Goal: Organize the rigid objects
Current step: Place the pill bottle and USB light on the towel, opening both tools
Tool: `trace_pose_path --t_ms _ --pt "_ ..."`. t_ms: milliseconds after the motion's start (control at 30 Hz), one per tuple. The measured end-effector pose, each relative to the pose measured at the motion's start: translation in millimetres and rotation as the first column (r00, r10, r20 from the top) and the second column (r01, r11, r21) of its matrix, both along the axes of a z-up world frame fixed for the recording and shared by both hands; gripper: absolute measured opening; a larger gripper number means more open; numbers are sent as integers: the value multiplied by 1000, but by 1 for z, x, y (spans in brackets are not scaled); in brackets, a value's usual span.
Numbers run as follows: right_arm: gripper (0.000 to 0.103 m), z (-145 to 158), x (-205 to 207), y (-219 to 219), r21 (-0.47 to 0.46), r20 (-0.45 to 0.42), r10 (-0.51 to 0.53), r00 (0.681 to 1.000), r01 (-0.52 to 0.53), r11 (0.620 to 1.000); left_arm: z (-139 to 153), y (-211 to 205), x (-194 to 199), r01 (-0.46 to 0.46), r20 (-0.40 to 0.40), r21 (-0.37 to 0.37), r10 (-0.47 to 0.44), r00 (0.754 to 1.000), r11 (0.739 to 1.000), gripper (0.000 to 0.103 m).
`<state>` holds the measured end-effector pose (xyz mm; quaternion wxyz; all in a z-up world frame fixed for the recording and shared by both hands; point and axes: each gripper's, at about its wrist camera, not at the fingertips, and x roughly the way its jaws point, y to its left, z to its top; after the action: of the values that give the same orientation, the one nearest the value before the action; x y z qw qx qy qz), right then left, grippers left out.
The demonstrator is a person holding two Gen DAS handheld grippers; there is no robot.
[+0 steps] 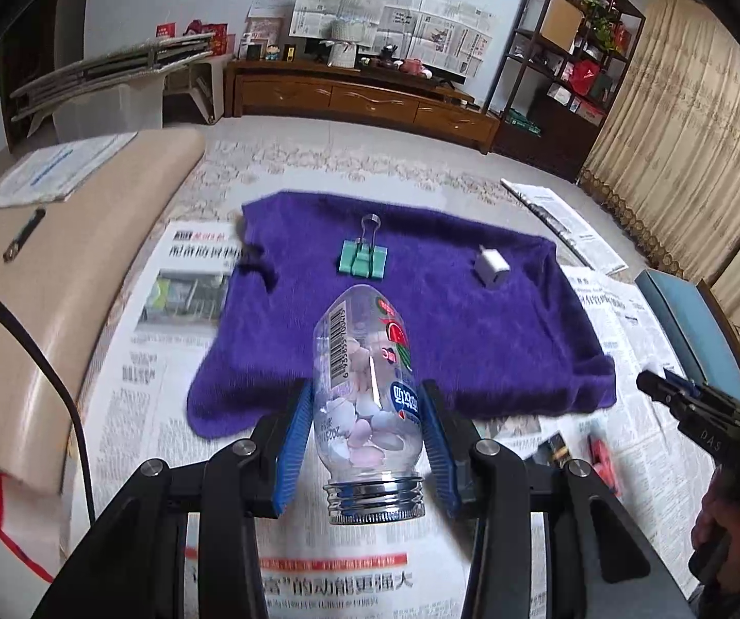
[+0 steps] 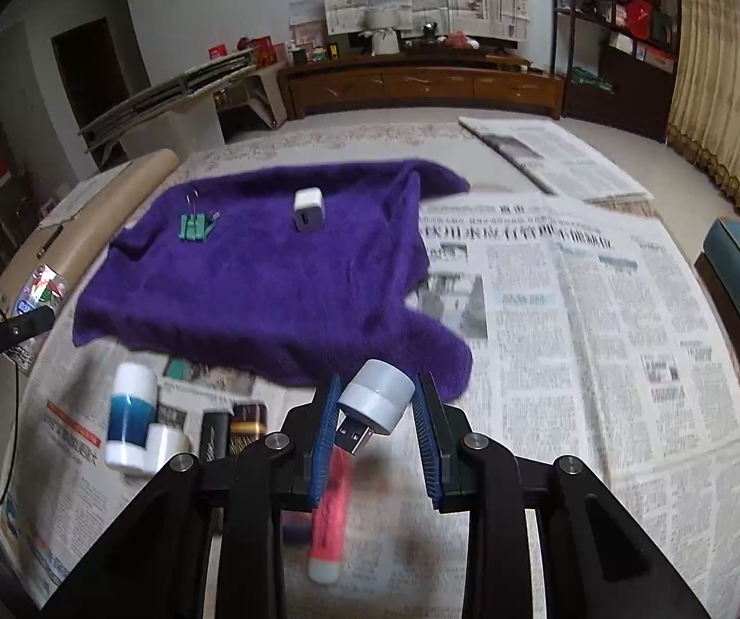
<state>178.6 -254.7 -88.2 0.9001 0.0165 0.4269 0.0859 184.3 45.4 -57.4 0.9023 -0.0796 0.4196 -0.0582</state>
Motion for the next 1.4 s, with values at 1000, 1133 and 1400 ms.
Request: trace_pose_path --t_ms 1000,1133,1400 --pt "29 -35 185 54 -82 -124 105 987 -115 990 -70 0 129 47 -149 67 -36 988 997 40" --pt "29 -46 186 59 -99 -151 125 980 -141 985 -74 -4 129 64 -151 104 -48 987 992 40" --pt "29 -52 181 62 -116 -156 167 974 -186 976 -73 -10 126 108 -172 173 -77 982 979 40"
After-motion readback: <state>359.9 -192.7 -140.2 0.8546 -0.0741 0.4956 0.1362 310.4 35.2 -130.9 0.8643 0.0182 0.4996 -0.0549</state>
